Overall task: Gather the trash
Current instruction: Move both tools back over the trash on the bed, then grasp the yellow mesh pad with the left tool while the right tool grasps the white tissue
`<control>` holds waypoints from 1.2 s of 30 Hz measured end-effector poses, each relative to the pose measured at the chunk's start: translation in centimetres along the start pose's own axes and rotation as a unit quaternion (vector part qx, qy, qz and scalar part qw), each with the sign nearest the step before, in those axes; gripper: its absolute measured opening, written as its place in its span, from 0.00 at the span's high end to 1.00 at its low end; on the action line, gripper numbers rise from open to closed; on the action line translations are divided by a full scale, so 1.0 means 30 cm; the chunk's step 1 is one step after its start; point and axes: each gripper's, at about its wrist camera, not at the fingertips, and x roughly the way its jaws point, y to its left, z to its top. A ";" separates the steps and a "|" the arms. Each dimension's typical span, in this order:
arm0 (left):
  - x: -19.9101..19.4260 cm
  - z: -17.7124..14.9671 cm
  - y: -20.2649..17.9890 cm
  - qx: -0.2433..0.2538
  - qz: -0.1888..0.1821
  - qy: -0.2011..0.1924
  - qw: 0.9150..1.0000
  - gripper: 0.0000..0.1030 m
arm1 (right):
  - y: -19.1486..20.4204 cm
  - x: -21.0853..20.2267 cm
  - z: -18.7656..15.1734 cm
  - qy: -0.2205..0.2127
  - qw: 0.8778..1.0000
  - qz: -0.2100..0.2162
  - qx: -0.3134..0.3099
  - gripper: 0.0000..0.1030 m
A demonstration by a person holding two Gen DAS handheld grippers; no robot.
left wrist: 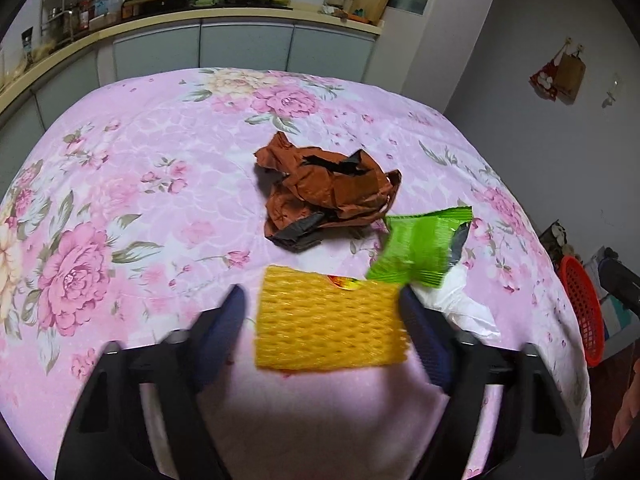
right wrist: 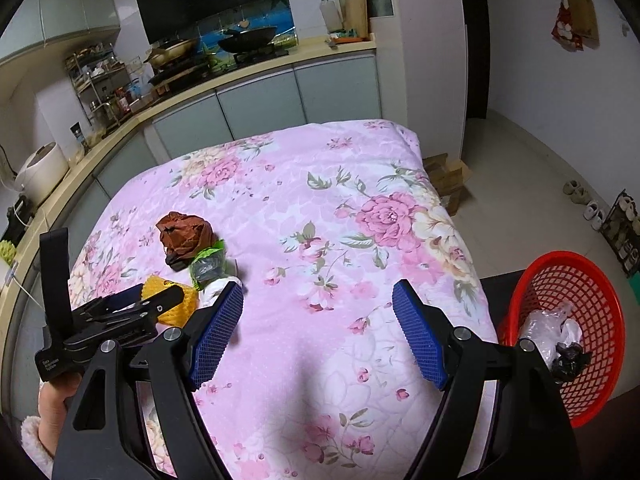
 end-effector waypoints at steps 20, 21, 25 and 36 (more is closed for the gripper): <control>-0.087 -0.019 0.040 -0.007 -0.005 -0.025 1.000 0.91 | 0.081 0.117 -0.036 0.036 0.999 0.027 -0.022 0.28; -0.099 -0.018 0.044 -0.008 -0.005 -0.030 1.000 0.91 | 0.091 0.122 -0.037 0.036 0.999 0.029 -0.025 0.28; -0.165 -0.013 0.061 -0.013 0.003 -0.054 0.998 0.92 | 0.121 0.137 -0.038 0.036 0.998 0.037 -0.036 0.28; -0.270 0.002 0.071 -0.006 0.061 -0.107 0.992 0.92 | 0.229 0.241 -0.044 0.050 0.995 0.052 -0.071 0.28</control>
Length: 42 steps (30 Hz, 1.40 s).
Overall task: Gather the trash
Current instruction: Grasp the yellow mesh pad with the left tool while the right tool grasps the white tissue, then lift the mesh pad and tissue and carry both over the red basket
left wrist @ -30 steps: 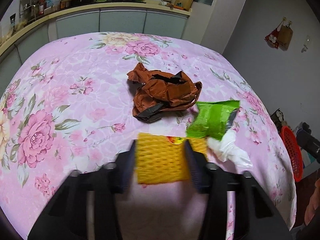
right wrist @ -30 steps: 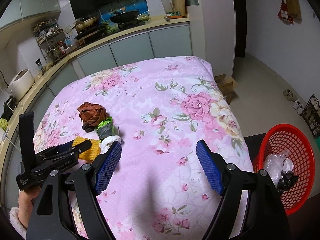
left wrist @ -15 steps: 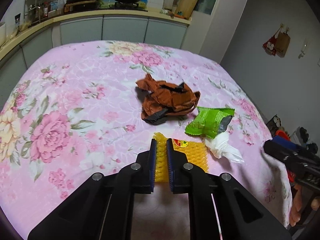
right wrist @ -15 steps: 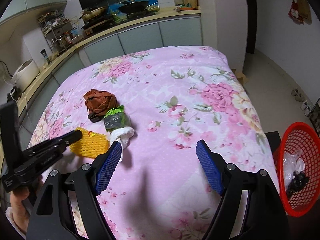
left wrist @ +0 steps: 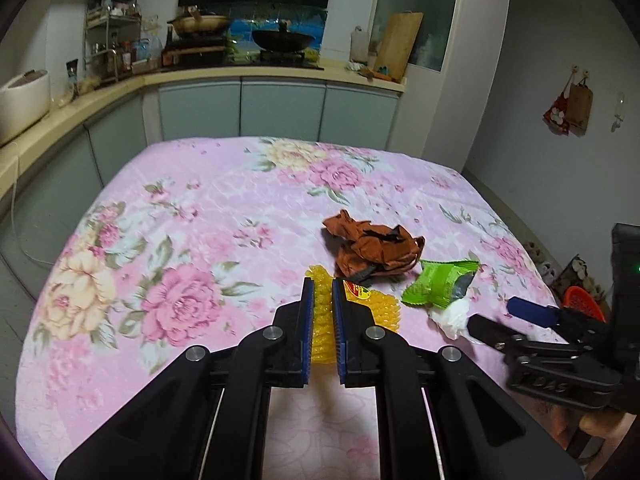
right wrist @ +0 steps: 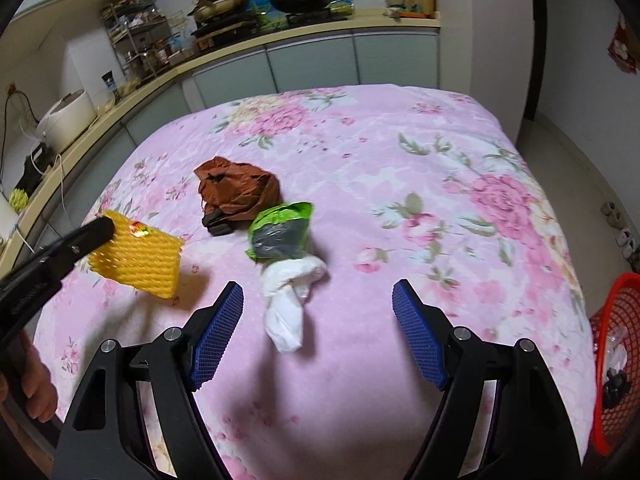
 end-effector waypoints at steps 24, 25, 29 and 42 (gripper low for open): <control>-0.100 0.021 0.005 0.000 0.017 -0.041 0.999 0.92 | -0.027 -0.057 -0.049 0.004 1.000 0.000 -0.009 0.72; -0.106 0.025 0.000 0.001 0.017 -0.043 0.999 0.92 | -0.035 -0.081 -0.049 -0.003 1.000 -0.001 -0.005 0.72; -0.135 0.041 -0.018 0.003 0.019 -0.056 0.998 0.92 | -0.060 -0.175 -0.028 -0.038 0.999 -0.003 0.007 0.72; -0.268 0.130 -0.122 0.032 0.020 -0.118 0.992 0.92 | -0.041 -0.440 0.074 -0.149 0.989 0.010 -0.003 0.72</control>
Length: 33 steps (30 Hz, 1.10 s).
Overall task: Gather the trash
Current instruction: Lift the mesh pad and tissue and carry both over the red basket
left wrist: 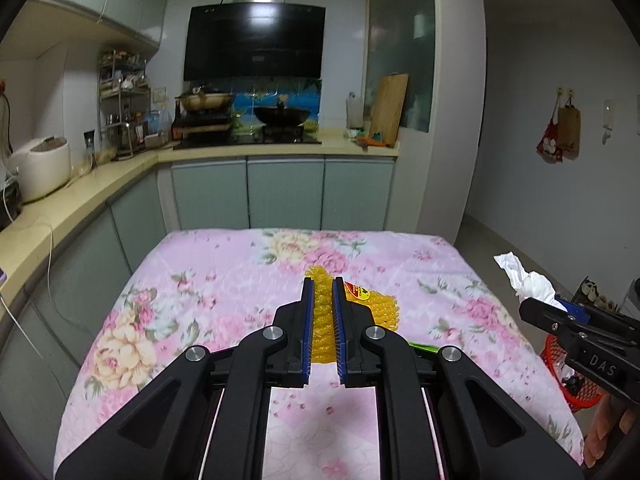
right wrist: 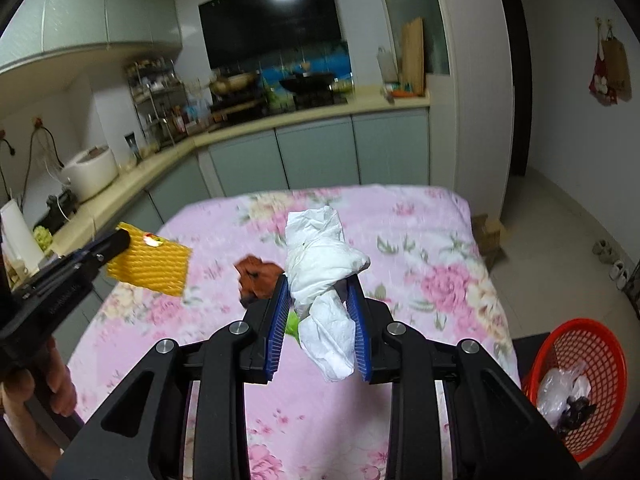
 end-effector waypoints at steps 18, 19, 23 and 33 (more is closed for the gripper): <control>-0.083 0.114 -0.180 0.046 -0.027 -0.053 0.997 0.92 | -0.048 -0.172 0.066 -0.063 0.998 0.002 0.006 0.72; -0.083 0.116 -0.189 0.047 -0.029 -0.054 0.997 0.92 | -0.053 -0.180 0.066 -0.065 0.998 -0.001 0.007 0.72; -0.089 0.124 -0.237 0.052 -0.045 -0.057 0.996 0.92 | -0.084 -0.221 0.065 -0.074 0.997 -0.014 0.010 0.72; -0.085 0.127 -0.416 0.071 -0.103 -0.060 0.990 0.92 | -0.219 -0.322 0.054 -0.092 0.993 -0.066 0.033 0.72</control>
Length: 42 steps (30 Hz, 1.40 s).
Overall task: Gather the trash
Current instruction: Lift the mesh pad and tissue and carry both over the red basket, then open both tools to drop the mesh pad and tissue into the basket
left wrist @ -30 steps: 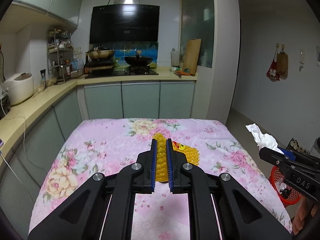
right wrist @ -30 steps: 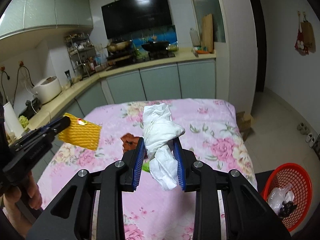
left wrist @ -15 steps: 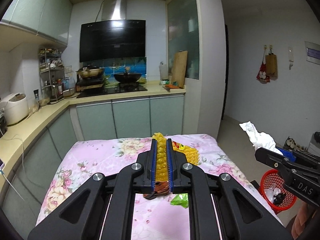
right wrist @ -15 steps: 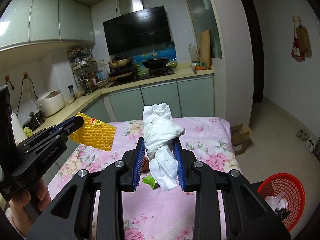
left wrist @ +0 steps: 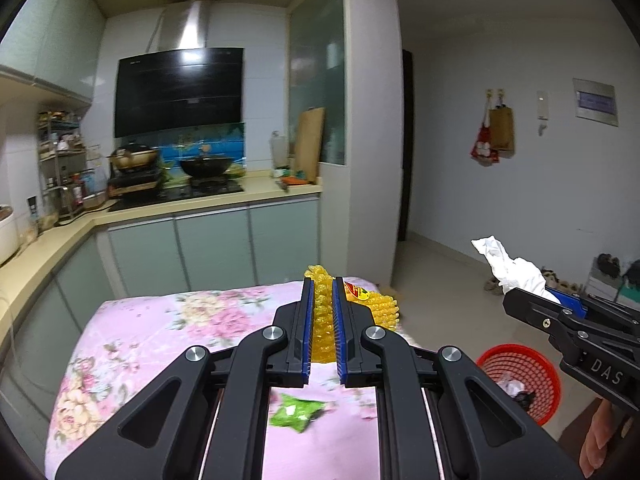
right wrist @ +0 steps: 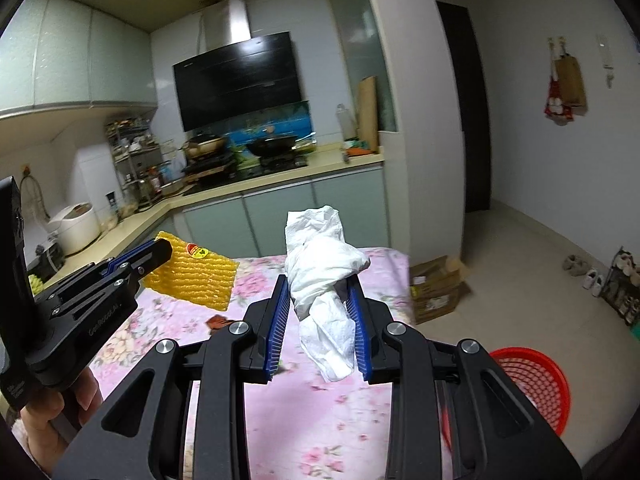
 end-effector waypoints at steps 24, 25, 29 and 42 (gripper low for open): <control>0.227 -0.064 -0.432 0.027 -0.171 0.058 0.983 0.92 | -0.347 -0.128 -0.077 0.008 0.987 -0.149 0.064 0.72; 0.243 -0.069 -0.451 0.028 -0.177 0.061 0.982 0.92 | -0.356 -0.126 -0.080 0.010 0.986 -0.153 0.066 0.72; 0.303 -0.100 -0.517 0.034 -0.199 0.079 0.976 0.92 | -0.405 -0.116 -0.104 0.020 0.982 -0.171 0.077 0.72; 0.565 -0.275 -0.703 0.057 -0.247 0.199 0.947 0.92 | -0.587 0.023 -0.247 0.106 0.962 -0.223 0.116 0.72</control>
